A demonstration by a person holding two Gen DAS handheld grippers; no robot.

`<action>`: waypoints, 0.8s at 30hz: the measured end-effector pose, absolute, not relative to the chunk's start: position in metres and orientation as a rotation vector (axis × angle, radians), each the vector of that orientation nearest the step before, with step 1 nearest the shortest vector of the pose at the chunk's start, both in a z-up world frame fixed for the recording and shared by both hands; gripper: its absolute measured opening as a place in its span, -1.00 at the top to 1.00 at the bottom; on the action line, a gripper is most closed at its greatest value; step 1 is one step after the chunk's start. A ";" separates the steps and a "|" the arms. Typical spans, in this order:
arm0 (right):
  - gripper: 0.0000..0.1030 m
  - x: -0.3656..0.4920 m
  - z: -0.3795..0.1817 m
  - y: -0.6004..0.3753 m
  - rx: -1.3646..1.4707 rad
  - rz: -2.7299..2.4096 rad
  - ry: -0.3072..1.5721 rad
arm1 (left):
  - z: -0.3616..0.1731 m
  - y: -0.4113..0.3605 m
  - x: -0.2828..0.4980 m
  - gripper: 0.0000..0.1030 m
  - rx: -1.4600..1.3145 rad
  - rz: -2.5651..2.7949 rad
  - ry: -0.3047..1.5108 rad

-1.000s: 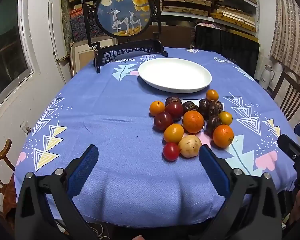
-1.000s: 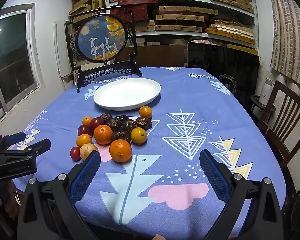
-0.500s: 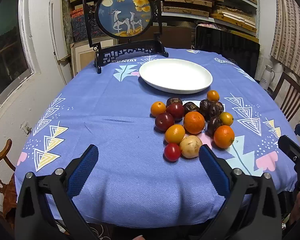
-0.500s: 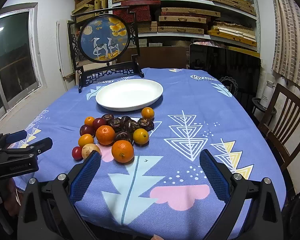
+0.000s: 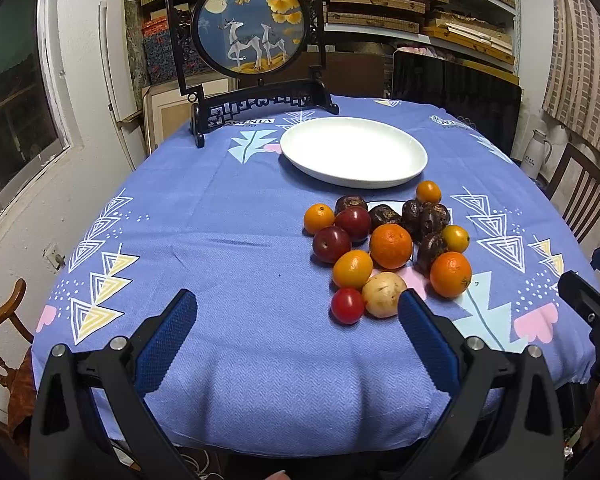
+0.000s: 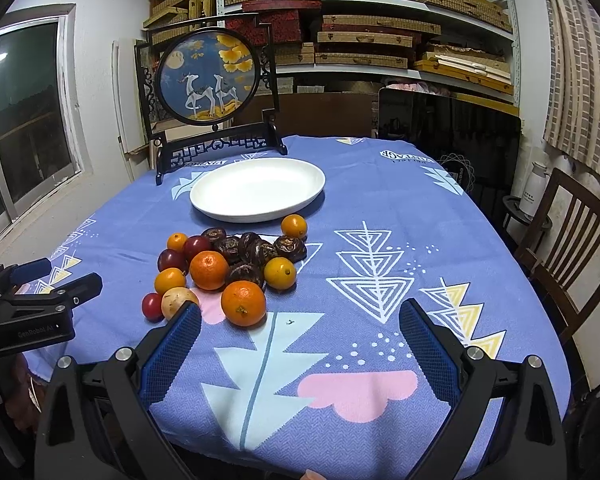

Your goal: Organize fruits

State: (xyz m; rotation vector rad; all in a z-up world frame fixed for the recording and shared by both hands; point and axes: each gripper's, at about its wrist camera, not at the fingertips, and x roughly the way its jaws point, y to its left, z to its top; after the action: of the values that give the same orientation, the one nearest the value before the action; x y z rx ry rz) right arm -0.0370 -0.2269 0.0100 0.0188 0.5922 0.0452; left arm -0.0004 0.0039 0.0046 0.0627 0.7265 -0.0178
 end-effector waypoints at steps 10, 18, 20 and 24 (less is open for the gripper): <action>-0.93 -0.037 0.010 -0.227 0.011 0.044 0.586 | 0.002 0.005 0.001 -0.91 0.075 -0.018 0.735; -0.93 -0.038 0.010 -0.225 0.006 0.045 0.586 | 0.000 -0.001 -0.003 -0.91 0.094 -0.031 0.725; -0.93 -0.039 0.009 -0.225 0.006 0.046 0.586 | 0.000 -0.002 -0.003 -0.91 0.099 -0.034 0.724; -0.93 -0.039 0.008 -0.224 0.004 0.053 0.585 | 0.000 -0.003 -0.004 -0.91 0.101 -0.036 0.723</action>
State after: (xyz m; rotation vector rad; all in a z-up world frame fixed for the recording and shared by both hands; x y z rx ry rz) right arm -0.0391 -0.2235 0.0085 0.0044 0.5852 0.0529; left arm -0.0040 -0.0034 0.0004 0.1007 0.7230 -0.0360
